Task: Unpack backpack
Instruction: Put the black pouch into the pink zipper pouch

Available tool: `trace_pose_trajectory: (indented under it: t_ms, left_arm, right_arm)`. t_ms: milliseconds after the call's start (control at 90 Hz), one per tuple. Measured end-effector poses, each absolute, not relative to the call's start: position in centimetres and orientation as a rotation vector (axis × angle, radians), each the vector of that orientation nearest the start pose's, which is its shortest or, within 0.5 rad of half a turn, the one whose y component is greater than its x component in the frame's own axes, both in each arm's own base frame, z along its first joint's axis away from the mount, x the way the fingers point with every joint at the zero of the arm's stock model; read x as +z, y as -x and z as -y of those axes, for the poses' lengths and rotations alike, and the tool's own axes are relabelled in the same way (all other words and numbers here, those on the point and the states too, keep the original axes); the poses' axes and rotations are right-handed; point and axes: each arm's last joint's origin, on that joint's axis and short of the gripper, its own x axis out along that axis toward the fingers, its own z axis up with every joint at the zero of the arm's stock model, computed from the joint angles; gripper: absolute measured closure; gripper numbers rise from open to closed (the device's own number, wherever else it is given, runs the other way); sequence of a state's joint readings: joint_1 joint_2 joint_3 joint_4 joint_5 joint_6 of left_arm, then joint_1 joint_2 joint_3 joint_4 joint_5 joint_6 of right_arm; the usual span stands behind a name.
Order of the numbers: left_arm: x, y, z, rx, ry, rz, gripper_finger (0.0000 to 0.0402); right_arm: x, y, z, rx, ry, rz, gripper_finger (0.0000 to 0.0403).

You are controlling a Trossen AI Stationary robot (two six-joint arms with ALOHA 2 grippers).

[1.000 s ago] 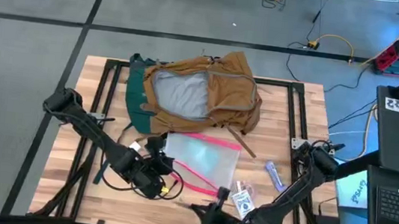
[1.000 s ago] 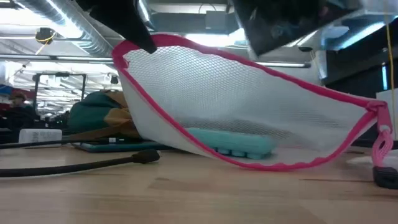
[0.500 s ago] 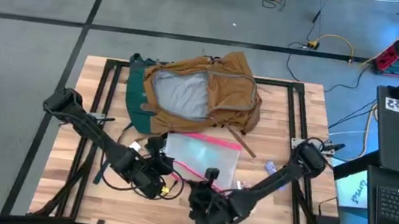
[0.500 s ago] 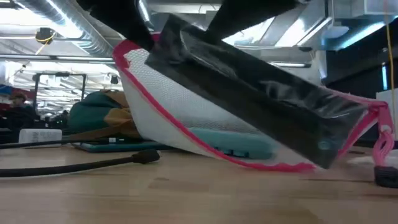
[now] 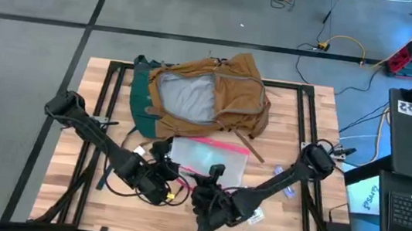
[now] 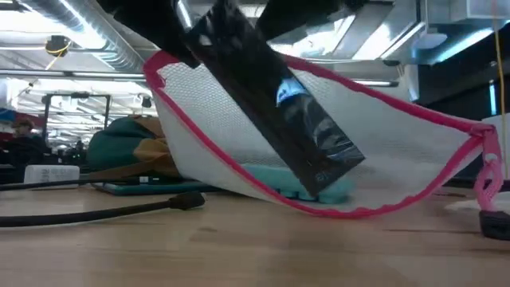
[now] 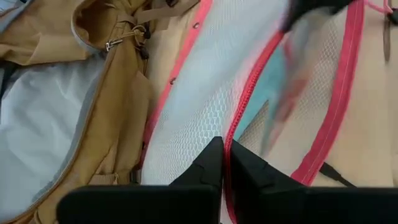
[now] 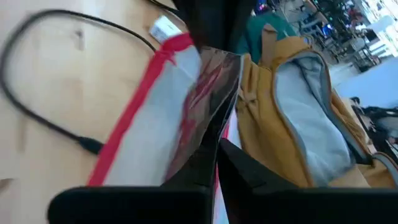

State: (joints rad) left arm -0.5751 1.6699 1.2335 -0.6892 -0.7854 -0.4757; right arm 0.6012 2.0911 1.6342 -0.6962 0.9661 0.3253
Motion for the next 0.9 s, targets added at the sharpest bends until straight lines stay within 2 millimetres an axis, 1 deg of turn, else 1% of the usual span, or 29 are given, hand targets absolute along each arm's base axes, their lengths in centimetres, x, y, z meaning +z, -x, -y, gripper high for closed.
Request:
trace_pose_trajectory:
  t_ms: [111, 211, 378, 522, 622, 722, 800, 844, 900]
  left_arm:
    - [23.7, -28.9, 16.3, 0.381, -0.262, -0.792, 0.0402]
    - [23.7, -28.9, 16.3, 0.379, -0.266, -0.793, 0.0402]
    - [23.7, -28.9, 16.3, 0.375, -0.267, -0.797, 0.0402]
    - [23.7, -28.9, 16.3, 0.37, -0.263, -0.8, 0.0402]
    - [23.7, -28.9, 16.3, 0.367, -0.261, -0.802, 0.0402]
    - [23.7, -28.9, 16.4, 0.364, -0.26, -0.804, 0.0402]
    - [23.7, -28.9, 16.4, 0.364, -0.26, -0.804, 0.0402]
    - [23.7, -28.9, 16.4, 0.364, -0.26, -0.805, 0.0402]
    - [23.7, -28.9, 16.4, 0.364, -0.26, -0.805, 0.0402]
  right_arm:
    - [19.8, -37.3, -21.3, -0.47, 0.54, -0.785, 0.0403]
    - [19.0, -37.6, -20.3, -0.493, 0.573, -0.842, 0.0403]
    - [17.8, -38.2, -19.1, -0.487, 0.566, -0.916, 0.0403]
    - [15.7, -39.1, -17.9, -0.481, 0.546, -0.998, 0.0403]
    - [14.5, -39.5, -16.9, -0.529, 0.517, -1.029, 0.0403]
    - [14.3, -39.6, -16.2, -0.573, 0.486, -1.031, 0.0402]
    - [14.5, -39.7, -16.1, -0.58, 0.485, -1.023, 0.0394]
    - [14.6, -39.7, -16.1, -0.584, 0.491, -1.016, 0.0382]
    - [14.9, -39.7, -16.5, -0.58, 0.494, -1.004, 0.0355]
